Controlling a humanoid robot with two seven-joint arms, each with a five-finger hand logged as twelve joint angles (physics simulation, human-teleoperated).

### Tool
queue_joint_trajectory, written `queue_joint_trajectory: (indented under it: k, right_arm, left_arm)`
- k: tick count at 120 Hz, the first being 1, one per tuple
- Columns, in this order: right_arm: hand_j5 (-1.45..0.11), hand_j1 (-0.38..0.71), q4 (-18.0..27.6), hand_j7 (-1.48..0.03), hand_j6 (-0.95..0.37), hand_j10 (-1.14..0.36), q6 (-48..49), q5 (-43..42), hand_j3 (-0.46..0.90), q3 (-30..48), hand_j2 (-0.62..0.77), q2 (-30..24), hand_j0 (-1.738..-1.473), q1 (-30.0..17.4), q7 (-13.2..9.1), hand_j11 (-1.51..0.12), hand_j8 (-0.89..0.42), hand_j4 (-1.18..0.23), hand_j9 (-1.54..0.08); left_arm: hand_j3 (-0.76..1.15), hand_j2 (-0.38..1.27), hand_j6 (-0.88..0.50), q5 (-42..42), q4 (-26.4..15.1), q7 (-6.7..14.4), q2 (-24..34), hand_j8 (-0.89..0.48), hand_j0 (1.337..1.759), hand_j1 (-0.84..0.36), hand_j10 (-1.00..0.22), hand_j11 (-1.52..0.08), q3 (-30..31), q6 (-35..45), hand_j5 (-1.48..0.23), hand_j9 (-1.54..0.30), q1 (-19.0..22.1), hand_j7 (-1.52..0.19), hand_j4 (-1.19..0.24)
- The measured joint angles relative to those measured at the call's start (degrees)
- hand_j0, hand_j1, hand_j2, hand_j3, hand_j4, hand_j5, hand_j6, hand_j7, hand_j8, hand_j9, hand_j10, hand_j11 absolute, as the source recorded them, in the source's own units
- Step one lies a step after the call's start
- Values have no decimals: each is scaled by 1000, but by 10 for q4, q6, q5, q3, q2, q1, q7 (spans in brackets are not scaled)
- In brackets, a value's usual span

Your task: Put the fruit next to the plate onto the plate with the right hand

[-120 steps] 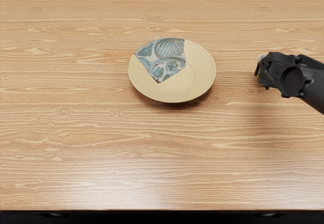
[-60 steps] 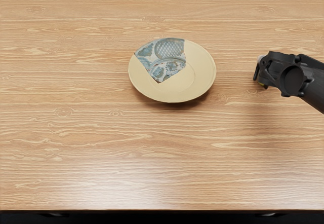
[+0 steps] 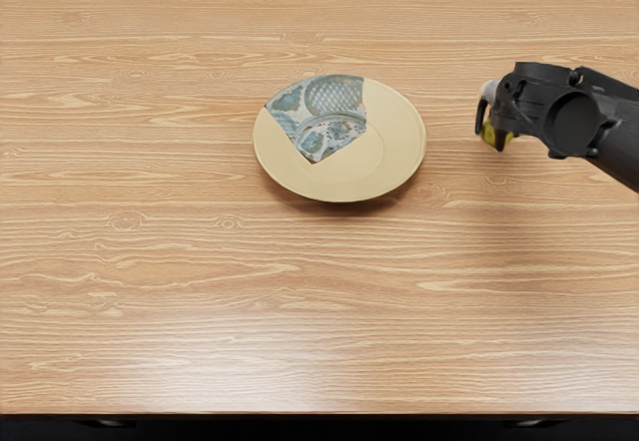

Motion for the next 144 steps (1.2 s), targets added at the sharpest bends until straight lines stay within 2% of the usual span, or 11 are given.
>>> queue_joint_trajectory:
  k: [26,37,69,74,79,86,100,108,114,130,144]
  right_arm:
    - [-1330,391,48,-1112,-228,-724,40,-2,1,0,178,1,-1645,61,0,-1167,-154,-751,-1162]
    - [-1346,397,55,-1114,-225,-718,47,-1,1,1,188,21,-1647,78,0,-1172,-146,-746,-1169]
    - [-1372,391,58,-1123,-236,-789,37,4,-1,7,190,81,-1648,87,0,-1189,-127,-743,-1179]
    - [-1337,376,58,-1123,-246,-796,26,7,3,7,235,85,-1648,85,0,-1195,-171,-762,-1183]
    - [-1311,369,57,-1124,-300,-803,18,6,1,7,368,88,-1650,81,1,-1195,-252,-775,-1183]
    - [-1281,356,56,-1125,-364,-815,11,5,1,6,475,91,-1652,77,1,-1188,-318,-791,-1178]
    - [-1245,299,55,-1125,-433,-827,-1,4,1,4,464,93,-1653,67,1,-1186,-401,-810,-1177]
    - [-1225,303,55,-1126,-478,-832,-4,3,0,3,567,94,-1654,65,1,-1184,-444,-820,-1176]
    - [-1218,305,55,-1123,-482,-830,-5,4,1,2,570,94,-1655,64,1,-1186,-448,-820,-1177]
    - [-674,17,52,-623,-275,-461,-28,7,0,4,312,94,-1656,58,2,-657,-256,-455,-653]
    - [-381,-143,53,-352,-156,-261,-28,16,0,7,177,94,-1657,59,4,-371,-145,-258,-369]
  left_arm:
    - [0,3,-15,0,0,0,0,-15,1658,332,-15,-19,0,0,-19,-19,0,-19,-15]
    - [0,3,-15,0,0,0,0,-15,1658,331,-15,-19,0,0,-19,-19,0,-19,-15]
    - [0,3,-15,0,0,0,0,-15,1658,331,-15,-19,0,0,-19,-19,0,-19,-15]
    - [0,3,-15,0,0,0,0,-15,1658,331,-15,-19,0,0,-19,-19,0,-19,-15]
    - [0,3,-15,0,0,0,0,-15,1658,331,-15,-19,0,0,-19,-19,0,-19,-15]
    - [0,3,-15,0,0,0,0,-15,1658,331,-15,-19,0,0,-19,-19,0,-19,-15]
    - [0,3,-15,0,0,0,0,-15,1658,331,-15,-19,0,0,-20,-19,0,-20,-15]
    - [0,3,-15,0,0,0,0,-15,1658,331,-15,-19,0,0,-19,-19,0,-19,-15]
    - [0,3,-15,0,0,0,0,-15,1658,331,-15,-19,0,0,-19,-19,0,-19,-15]
    - [0,3,-15,0,0,0,0,-15,1658,331,-15,-19,0,0,-19,-19,0,-19,-15]
    - [0,3,-15,0,0,0,0,-15,1658,331,-15,-19,0,0,-19,-19,0,-19,-15]
